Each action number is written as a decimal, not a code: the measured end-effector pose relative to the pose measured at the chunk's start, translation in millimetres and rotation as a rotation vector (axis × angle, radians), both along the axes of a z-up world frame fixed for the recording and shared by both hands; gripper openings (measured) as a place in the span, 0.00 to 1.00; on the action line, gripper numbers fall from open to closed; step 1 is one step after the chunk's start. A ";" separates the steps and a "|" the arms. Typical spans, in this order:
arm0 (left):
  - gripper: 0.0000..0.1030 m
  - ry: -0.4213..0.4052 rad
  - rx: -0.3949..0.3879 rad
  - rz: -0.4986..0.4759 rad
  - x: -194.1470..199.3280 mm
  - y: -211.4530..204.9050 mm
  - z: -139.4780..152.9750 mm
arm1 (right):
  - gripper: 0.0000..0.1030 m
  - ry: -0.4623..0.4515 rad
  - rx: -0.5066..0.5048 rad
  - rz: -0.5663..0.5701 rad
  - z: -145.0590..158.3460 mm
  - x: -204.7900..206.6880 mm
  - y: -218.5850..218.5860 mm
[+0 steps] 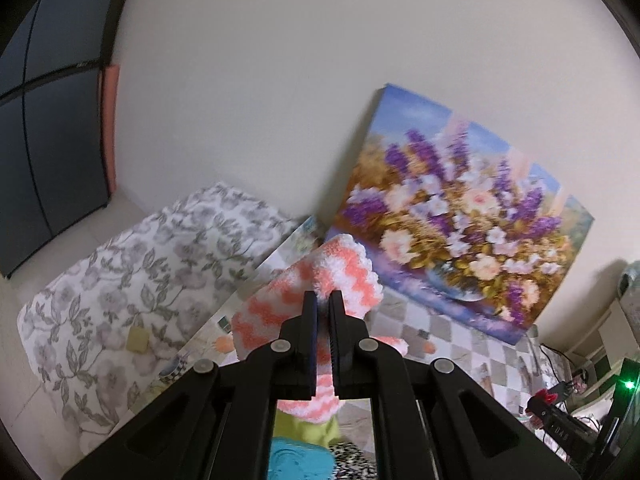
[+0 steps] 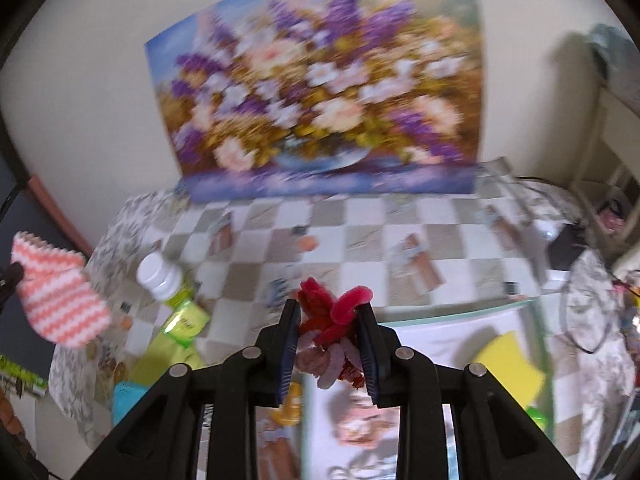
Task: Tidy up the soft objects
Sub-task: 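Carry the zigzag cloth and red scrunchie over the white tray and release both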
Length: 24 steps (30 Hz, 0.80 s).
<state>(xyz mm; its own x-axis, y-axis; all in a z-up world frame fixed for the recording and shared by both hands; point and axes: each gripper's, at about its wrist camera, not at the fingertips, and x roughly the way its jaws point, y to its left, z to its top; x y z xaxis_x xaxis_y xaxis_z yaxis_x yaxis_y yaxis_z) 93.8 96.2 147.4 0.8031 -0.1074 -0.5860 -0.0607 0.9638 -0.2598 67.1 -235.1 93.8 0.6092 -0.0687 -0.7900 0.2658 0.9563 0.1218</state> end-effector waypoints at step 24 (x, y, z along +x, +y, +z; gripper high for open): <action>0.05 0.141 0.078 -0.584 -37.6 -242.5 -41.6 | 0.30 0.067 0.052 -0.308 -5.1 -80.6 -127.1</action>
<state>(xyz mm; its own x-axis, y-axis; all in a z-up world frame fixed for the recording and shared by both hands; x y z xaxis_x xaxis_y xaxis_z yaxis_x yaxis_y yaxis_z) 56.1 -146.3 105.8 0.5380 -0.4598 -0.7065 0.4557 0.8637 -0.2151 -13.5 -362.2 88.7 0.5124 -0.2005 -0.8350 0.5509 0.8226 0.1406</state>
